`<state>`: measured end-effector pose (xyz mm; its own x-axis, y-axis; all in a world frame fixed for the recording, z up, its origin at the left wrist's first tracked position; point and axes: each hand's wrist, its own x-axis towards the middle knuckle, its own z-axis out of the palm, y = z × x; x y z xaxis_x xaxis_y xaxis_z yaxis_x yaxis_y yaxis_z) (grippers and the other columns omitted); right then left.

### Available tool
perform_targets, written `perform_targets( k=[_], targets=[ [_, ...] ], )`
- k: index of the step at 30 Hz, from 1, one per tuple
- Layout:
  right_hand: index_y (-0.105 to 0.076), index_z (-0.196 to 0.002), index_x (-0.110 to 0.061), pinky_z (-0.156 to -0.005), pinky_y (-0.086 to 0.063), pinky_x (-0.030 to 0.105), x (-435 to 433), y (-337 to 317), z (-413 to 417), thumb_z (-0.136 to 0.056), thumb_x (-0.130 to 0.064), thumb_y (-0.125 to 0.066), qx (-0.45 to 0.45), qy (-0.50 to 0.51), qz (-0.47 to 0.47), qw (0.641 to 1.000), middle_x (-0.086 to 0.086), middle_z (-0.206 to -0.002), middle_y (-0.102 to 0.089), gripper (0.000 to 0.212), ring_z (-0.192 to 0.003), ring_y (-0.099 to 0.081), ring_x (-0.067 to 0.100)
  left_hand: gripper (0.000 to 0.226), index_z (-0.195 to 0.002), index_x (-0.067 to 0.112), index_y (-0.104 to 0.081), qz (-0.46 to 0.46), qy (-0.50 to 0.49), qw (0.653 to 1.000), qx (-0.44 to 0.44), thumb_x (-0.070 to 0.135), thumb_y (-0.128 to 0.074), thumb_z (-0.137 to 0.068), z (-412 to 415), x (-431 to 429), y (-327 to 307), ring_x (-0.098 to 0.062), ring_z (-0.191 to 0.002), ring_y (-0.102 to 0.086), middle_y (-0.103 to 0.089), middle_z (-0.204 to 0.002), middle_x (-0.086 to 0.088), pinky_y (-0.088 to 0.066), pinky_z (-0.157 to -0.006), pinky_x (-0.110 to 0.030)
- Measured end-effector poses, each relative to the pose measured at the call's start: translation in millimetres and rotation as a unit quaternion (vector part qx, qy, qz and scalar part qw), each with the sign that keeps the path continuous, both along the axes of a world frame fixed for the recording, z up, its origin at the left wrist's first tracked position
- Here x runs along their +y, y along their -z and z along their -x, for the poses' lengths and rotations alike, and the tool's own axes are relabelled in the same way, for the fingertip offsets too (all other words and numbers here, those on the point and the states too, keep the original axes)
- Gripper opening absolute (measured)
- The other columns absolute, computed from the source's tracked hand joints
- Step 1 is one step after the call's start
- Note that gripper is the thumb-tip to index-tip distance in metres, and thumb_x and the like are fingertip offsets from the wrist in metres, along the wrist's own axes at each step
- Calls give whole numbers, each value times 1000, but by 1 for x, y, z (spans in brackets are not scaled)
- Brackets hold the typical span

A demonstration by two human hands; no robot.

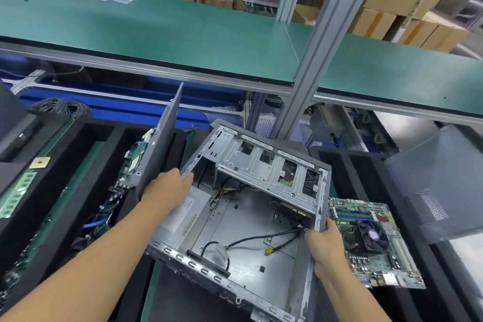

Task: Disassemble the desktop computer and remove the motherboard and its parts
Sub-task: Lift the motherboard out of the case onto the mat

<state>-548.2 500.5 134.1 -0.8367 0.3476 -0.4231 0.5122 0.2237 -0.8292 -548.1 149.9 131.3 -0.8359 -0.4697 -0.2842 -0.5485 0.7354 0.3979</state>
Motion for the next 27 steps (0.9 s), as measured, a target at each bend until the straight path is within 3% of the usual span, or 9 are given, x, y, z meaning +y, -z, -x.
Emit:
perform_targets(
  k=[4, 10, 13, 19, 23, 25, 27],
  targets=[
    [-46, -136, -16, -56, -41, 27, -6, 3, -17, -82, 8, -51, -2, 57, 20, 998, 11, -95, -61, 60, -65, -50, 23, 41, -92, 21, -51, 77, 36, 996, 2, 57, -31, -99, 19, 2, -7, -29, -80, -55, -59, -91, -3, -40, -69, -35],
    [-37, -136, -21, -51, -39, 28, -23, 8, -32, -81, 11, -50, -11, 138, 88, 986, 6, -93, -53, 65, -66, -49, 20, 40, -84, 24, -54, 94, 62, 993, 27, 58, -38, -96, 57, 4, -15, -18, -65, -48, -55, -80, 2, -35, -65, -33],
    [-33, -136, -25, -58, -43, 31, -36, 11, -39, -80, 8, -50, -13, 160, 104, 982, 12, -105, -55, 67, -73, -52, 23, 40, -83, 24, -57, 94, 60, 993, 35, 59, -40, -95, 74, 3, -17, -18, -65, -49, -57, -79, 0, -35, -65, -33],
    [-25, -143, -24, -72, -43, 30, -65, 11, -48, -84, 0, -61, -3, 168, 97, 981, 13, -137, -40, 73, -84, -51, 14, 35, -96, 30, -62, 104, 61, 992, 45, 60, -44, -95, 103, 0, -17, -28, -86, -56, -65, -94, -4, -36, -80, -39],
    [-22, -141, -24, -70, -39, 29, -71, 12, -60, -87, -21, -67, -23, 116, 115, 986, 5, -137, -29, 71, -90, -46, 9, 38, -119, 31, -66, 112, 22, 990, 80, 57, -52, -94, 115, 5, -16, -35, -108, -56, -68, -108, -11, -33, -93, -45],
    [-29, -138, -19, -81, -40, 33, -57, 7, -56, -88, -28, -66, 10, 126, 50, 991, 5, -137, -29, 64, -105, -44, 18, 44, -126, 27, -64, 107, 7, 987, 119, 53, -59, -92, 112, 12, -16, -36, -114, -52, -65, -118, -12, -34, -97, -48],
    [-31, -140, -13, -101, -36, 43, -33, -3, -37, -86, -27, -67, 70, 113, -79, 988, 8, -141, -30, 66, -122, -35, 28, 52, -134, 21, -58, 103, 3, 982, 158, 46, -64, -88, 99, 22, -17, -36, -128, -43, -54, -137, -13, -30, -105, -52]
  ],
)
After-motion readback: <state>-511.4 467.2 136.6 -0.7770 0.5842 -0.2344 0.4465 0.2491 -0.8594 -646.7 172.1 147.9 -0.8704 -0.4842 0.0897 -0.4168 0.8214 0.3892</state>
